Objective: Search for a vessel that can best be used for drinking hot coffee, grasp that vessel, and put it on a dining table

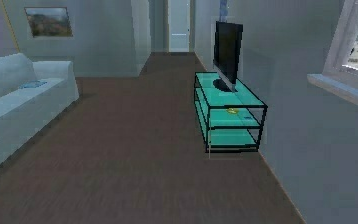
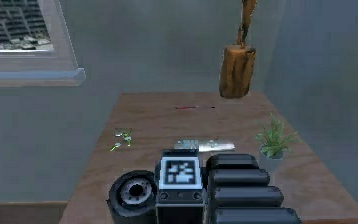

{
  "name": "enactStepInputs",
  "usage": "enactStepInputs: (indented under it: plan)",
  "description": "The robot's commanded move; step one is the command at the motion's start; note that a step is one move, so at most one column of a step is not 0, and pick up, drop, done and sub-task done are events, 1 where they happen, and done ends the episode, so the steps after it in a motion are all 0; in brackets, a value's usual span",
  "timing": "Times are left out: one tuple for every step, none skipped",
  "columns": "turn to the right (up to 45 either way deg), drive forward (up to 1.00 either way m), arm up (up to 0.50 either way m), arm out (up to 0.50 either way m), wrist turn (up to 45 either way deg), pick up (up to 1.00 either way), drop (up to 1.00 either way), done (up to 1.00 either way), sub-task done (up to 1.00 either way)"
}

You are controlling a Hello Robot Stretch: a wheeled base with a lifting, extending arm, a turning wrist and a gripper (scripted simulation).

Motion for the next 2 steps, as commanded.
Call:
enactStepInputs:
  plan:
    - [-45.0,0.0,0.0,0.0,0.0,0.0,0.0,0.0,0.0]
    - [-27.0,0.0,0.0,0.0,0.0,0.0,0.0,0.0,0.0]
